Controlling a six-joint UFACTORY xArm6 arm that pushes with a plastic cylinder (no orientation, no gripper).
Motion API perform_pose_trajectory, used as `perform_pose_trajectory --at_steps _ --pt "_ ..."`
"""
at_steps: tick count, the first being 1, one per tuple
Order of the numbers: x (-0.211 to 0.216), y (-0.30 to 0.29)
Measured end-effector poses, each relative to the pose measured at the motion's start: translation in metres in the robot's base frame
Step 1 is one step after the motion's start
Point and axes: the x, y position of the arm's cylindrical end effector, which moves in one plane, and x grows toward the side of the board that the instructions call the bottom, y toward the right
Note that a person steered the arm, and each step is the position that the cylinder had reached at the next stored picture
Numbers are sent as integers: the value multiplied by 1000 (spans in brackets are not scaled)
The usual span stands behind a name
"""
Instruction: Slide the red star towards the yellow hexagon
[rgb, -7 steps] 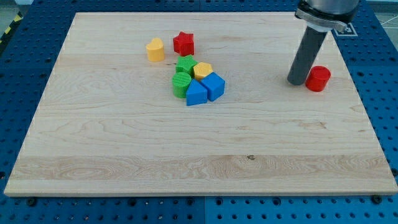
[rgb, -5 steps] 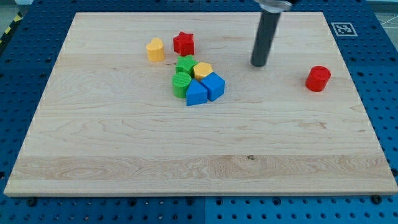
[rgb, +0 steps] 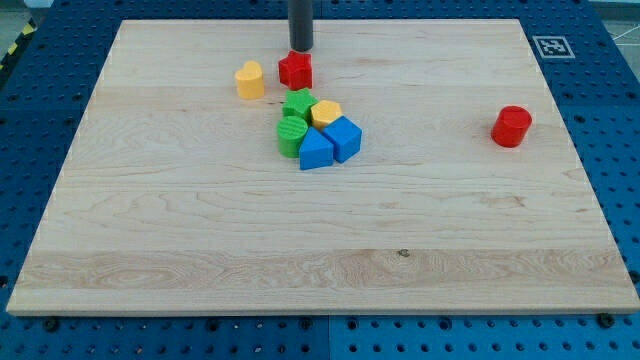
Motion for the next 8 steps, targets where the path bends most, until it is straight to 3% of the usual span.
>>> perform_pose_trajectory --at_steps 5,8 --pt "45 -10" --pt "81 63"
